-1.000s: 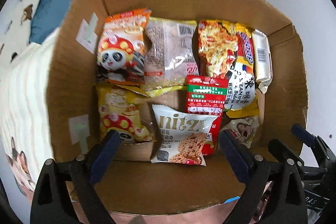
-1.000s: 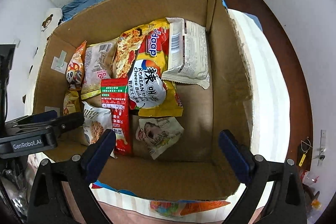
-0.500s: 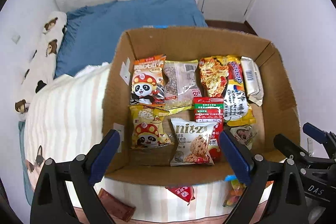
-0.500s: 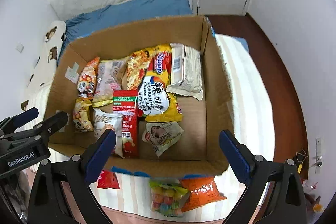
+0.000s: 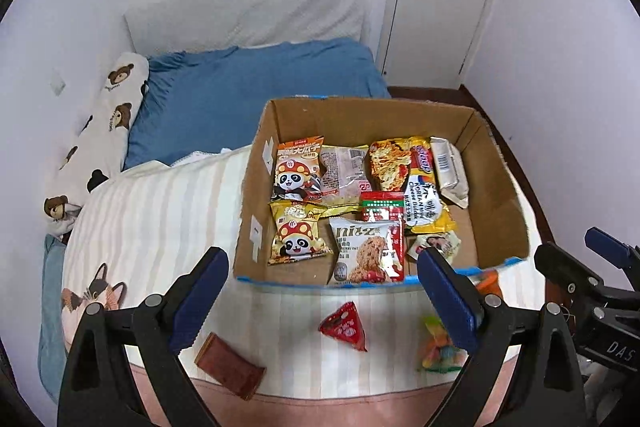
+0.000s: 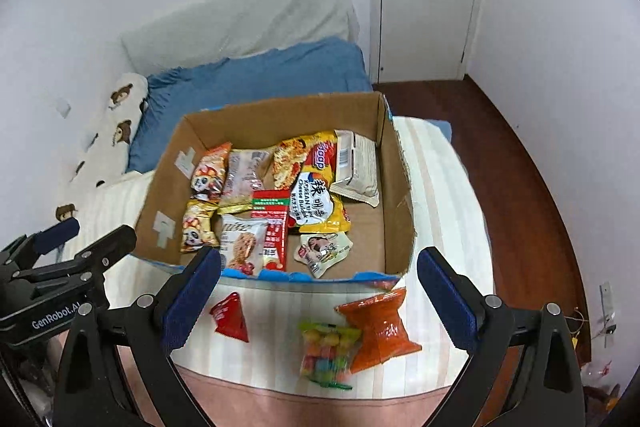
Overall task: Organize snacks
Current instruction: 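Withdraw both tools from the box toward the remaining snacks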
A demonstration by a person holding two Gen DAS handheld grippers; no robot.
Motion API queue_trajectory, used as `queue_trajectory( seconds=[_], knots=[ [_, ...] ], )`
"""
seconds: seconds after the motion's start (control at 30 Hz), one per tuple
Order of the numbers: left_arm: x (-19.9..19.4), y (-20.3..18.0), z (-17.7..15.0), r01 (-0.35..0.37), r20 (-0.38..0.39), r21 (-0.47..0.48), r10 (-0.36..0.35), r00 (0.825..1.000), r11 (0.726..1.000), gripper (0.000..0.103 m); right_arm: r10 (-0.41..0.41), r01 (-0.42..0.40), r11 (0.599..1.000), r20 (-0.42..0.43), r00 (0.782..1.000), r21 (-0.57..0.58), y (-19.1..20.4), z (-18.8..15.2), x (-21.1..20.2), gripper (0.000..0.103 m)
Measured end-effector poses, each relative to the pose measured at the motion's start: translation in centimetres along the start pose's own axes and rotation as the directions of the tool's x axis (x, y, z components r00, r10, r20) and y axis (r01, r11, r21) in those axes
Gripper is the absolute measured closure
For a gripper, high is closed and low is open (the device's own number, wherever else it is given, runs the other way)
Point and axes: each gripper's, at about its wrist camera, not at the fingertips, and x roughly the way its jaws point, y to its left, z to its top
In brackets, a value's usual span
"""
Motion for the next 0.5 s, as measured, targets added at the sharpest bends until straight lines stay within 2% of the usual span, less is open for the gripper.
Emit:
queue_trajectory(
  seconds=[0.2, 0.5],
  knots=[
    [-3.0, 0.0, -1.4, 0.008, 0.034, 0.004, -0.008, 0.999, 1.0, 0.006, 0.008, -0.008, 1.0, 0.065, 0.998, -0.005, 0.2, -1.5, -4.1, 0.003],
    [-5.7, -0.3, -2.9, 0.015, 0.069, 0.001, -0.015, 0.998, 1.0, 0.006, 0.046, -0.049, 0.998, 0.089, 0.995, 0.03, -0.5, -3.3, -6.9, 0.003]
  ],
)
